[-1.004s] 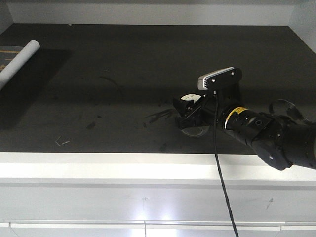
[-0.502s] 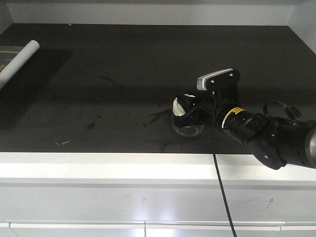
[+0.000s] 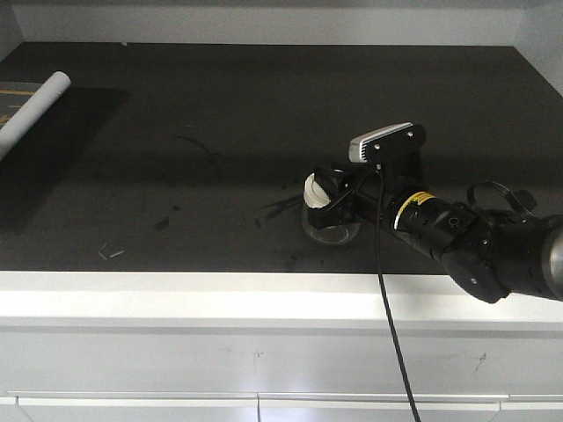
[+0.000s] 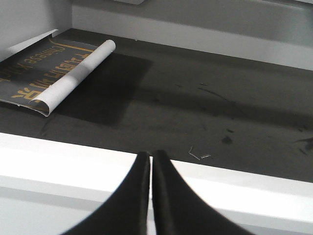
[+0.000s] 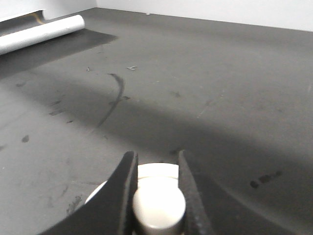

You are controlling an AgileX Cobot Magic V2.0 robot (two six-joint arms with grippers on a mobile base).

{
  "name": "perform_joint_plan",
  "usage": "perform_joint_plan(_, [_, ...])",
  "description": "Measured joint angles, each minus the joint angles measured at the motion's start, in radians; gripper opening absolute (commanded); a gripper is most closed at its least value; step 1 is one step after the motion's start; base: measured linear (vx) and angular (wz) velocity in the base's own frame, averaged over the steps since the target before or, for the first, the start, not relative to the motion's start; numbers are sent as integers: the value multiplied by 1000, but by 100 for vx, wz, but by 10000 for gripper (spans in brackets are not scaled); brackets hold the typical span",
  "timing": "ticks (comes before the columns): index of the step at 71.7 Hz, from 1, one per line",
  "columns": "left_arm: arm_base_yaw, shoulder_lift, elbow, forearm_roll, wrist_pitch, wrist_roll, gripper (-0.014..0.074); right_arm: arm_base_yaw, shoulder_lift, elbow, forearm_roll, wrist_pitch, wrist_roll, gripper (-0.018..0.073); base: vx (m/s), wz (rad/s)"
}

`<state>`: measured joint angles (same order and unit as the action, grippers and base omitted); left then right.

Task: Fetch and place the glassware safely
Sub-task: 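Close the right gripper around the white lid of the jar, then lift the jar with the right gripper and pull it out of the hood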

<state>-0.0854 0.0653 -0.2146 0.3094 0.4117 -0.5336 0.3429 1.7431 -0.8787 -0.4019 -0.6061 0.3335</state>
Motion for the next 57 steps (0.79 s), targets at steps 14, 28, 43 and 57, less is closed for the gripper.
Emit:
perform_joint_plan(14, [0,0,0,0,0,0,-7,0,-22,8,-3,18,-33,-1,0,0])
perform_joint_plan(28, [0,0,0,0,0,0,-7,-38,-108,11,-9,34,-2,-1,0,0])
perform_joint_plan(43, [0,0,0,0,0,0,-7,-106,-198,11,-82,39,101,-1,0,0])
perform_joint_plan(57, [0,0,0,0,1,0,-7,-115,-259,11,-342,51,283,-1,0,0])
